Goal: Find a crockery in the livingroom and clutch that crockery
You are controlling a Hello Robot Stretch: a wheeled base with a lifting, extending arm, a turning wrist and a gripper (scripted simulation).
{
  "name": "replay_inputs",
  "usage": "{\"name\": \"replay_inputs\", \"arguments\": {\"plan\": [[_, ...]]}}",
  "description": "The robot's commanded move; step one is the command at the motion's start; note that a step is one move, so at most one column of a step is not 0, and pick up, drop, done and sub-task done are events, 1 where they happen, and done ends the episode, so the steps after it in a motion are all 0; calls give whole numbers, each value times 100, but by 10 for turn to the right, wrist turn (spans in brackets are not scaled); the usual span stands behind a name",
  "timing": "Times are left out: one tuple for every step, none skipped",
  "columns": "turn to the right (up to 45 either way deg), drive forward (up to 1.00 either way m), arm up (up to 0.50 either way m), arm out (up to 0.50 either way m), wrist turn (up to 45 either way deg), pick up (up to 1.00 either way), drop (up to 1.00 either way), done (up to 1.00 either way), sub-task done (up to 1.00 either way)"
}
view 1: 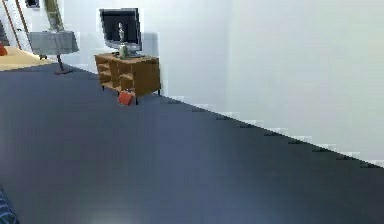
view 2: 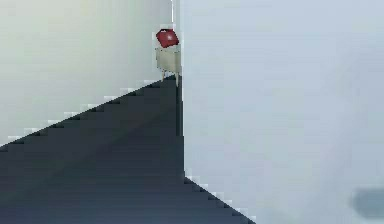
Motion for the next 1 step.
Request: {"name": "replay_inputs", "arguments": {"plan": [[0, 30, 0, 0, 0, 0, 0, 0, 0]]}}
